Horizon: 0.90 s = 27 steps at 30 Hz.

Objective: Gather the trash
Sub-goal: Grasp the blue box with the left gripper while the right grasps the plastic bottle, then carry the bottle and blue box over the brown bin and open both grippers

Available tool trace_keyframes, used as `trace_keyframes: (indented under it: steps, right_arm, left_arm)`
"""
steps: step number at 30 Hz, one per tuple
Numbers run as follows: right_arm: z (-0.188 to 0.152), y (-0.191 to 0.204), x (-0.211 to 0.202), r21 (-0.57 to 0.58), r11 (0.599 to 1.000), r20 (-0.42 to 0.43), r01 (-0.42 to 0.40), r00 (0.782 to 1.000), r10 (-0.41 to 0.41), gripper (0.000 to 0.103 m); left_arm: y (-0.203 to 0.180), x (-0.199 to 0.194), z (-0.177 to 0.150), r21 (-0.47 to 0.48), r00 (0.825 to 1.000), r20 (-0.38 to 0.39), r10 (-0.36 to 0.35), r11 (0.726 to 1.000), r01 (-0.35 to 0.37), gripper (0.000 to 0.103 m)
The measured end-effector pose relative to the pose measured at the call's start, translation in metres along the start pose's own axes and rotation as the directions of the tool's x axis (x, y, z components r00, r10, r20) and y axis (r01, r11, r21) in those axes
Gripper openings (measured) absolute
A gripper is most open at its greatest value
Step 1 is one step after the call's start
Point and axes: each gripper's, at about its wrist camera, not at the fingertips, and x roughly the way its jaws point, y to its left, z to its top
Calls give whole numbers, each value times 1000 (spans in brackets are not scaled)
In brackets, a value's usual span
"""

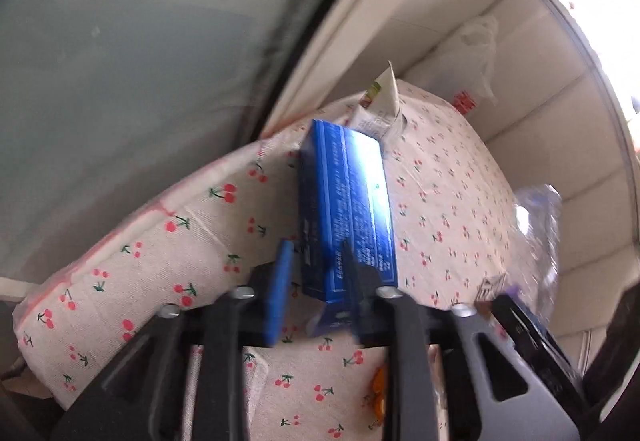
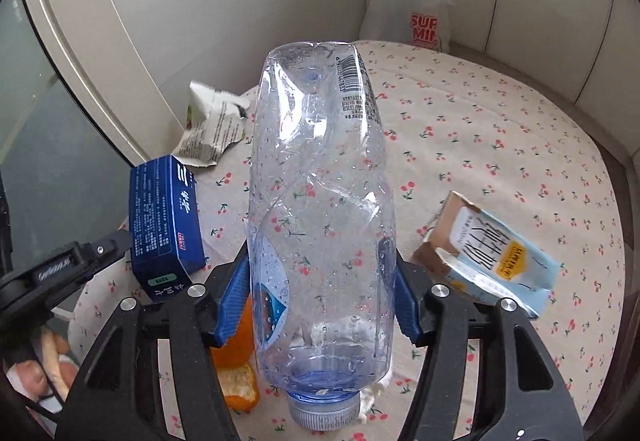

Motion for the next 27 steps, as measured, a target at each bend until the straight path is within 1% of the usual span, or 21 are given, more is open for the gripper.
trace_keyframes:
  steps: [1,2,3,5,6,8,9,10,12,13,14,15,16,18,19,21,24,27]
  right_arm:
    - [-1,-2,-4,2,1000,7,2,1000,-2,58]
    - [-1,-4,-9,7,1000,14,5,1000,-5,58]
    - [-2,-5,-11,11,1000,19,6,1000,-6,58]
    - [-2,-9,-16,21,1000,27,9,1000,-10,58]
    - [1,-10,-15,23,1000,27,9,1000,-9,58]
    - [2,-12,-14,24,1000,23,11,1000,-12,58]
    - [3,-15,-12,23,1000,21,12,1000,-13,58]
    - [3,-15,-11,22,1000,18,15,1000,-15,58]
    - [3,-17,-12,21,1000,16,14,1000,-14,58]
    - [3,-17,-12,21,1000,16,12,1000,-12,58]
    - [3,-17,-12,20,1000,17,11,1000,-11,58]
    - [3,-18,-13,19,1000,19,9,1000,-10,58]
    - [3,-18,-14,20,1000,22,7,1000,-8,58]
    - [4,-18,-15,27,1000,28,1,1000,-2,58]
    - [4,-18,-16,28,1000,30,-3,1000,2,58]
    - [3,-17,-18,27,1000,37,-8,999,7,58]
    - [2,-15,-25,26,1000,56,-15,998,14,58]
    - [0,-15,-34,30,999,75,-22,997,19,58]
  left_arm:
    - [2,1,3,-30,1000,2,14,999,-14,80]
    - [4,2,5,-55,999,8,31,998,-31,85]
    - [4,4,9,-78,999,12,53,996,-52,86]
    - [-5,12,12,-73,997,-5,74,995,-74,87]
    - [-10,16,12,-57,996,-16,90,994,-91,89]
    - [-28,30,11,4,990,-35,138,990,-138,90]
    - [-31,35,11,19,988,-33,153,988,-152,90]
    - [-38,41,11,48,983,-23,183,982,-182,90]
    - [-42,49,12,83,978,-6,210,974,-209,90]
    - [-40,52,13,84,978,-12,207,975,-206,82]
    - [-37,55,12,74,982,-29,188,980,-185,75]
    - [-32,59,12,53,986,-67,151,988,-148,60]
    - [-28,62,13,45,987,-80,137,990,-134,57]
    - [-26,54,8,36,993,-76,89,996,-86,56]
    - [-23,52,6,20,995,-89,49,999,-48,56]
    - [-19,49,3,0,996,-94,-4,1000,4,55]
    - [-20,40,-2,-6,995,-89,-43,999,43,55]
    - [-26,28,-6,10,994,-71,-79,997,80,55]
